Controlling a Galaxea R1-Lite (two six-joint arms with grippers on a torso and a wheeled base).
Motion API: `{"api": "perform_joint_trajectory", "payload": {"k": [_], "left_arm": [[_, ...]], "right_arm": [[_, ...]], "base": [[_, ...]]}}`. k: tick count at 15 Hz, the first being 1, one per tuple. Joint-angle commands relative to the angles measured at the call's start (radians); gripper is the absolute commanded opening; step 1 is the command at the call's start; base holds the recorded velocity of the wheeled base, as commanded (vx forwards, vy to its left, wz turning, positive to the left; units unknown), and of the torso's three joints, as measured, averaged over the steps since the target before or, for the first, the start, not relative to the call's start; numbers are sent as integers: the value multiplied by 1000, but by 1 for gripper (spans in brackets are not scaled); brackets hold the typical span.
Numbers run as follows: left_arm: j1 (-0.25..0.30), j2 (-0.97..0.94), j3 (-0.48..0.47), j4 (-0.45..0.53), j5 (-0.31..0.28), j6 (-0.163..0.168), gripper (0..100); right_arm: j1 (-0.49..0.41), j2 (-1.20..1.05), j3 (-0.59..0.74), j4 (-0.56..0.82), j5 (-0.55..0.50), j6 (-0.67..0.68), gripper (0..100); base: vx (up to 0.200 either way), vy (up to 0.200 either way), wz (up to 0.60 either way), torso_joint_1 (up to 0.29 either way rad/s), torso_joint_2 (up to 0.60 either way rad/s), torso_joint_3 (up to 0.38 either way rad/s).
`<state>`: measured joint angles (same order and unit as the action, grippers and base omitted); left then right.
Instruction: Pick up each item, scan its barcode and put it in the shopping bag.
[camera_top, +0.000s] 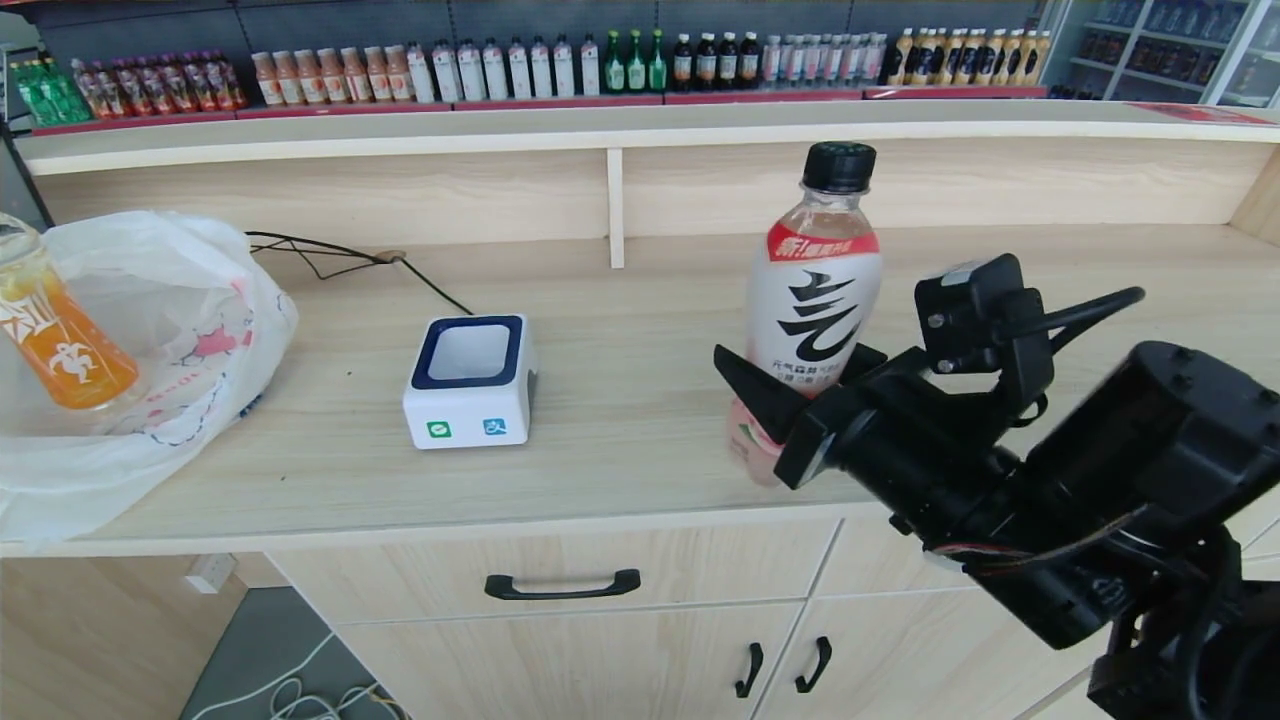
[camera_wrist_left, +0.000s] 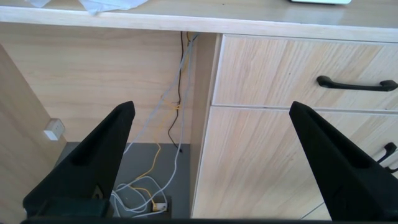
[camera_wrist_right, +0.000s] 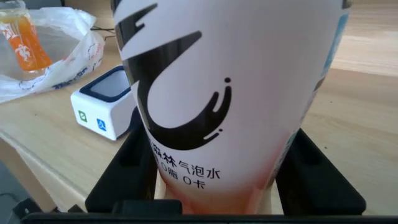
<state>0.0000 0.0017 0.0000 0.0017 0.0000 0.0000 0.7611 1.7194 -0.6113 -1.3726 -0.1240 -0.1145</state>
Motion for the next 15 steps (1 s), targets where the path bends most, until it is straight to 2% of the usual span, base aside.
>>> {"api": "perform_joint_trajectory", "payload": {"k": [1, 3, 5, 9, 12, 15], "left_arm": [[0, 0, 0, 0, 0, 0, 100], [0, 0, 0, 0, 0, 0, 100], [2, 0, 0, 0, 0, 0, 100], [2, 0, 0, 0, 0, 0, 100], [0, 0, 0, 0, 0, 0, 100], [2, 0, 0, 0, 0, 0, 100]], "right_arm": [[30, -67, 84, -16, -2, -65, 0], [89, -78, 173, -76, -5, -166, 0], [139, -78, 205, -106, -8, -258, 0], [213, -83, 202, -148, -9, -449, 0], [334, -78, 194, -152, -11, -597, 0], [428, -72, 194, -152, -59, -679, 0]], "base": [[0, 0, 0, 0, 0, 0], [0, 0, 0, 0, 0, 0], [0, 0, 0, 0, 0, 0], [0, 0, 0, 0, 0, 0], [0, 0, 0, 0, 0, 0], [0, 0, 0, 0, 0, 0]]}}
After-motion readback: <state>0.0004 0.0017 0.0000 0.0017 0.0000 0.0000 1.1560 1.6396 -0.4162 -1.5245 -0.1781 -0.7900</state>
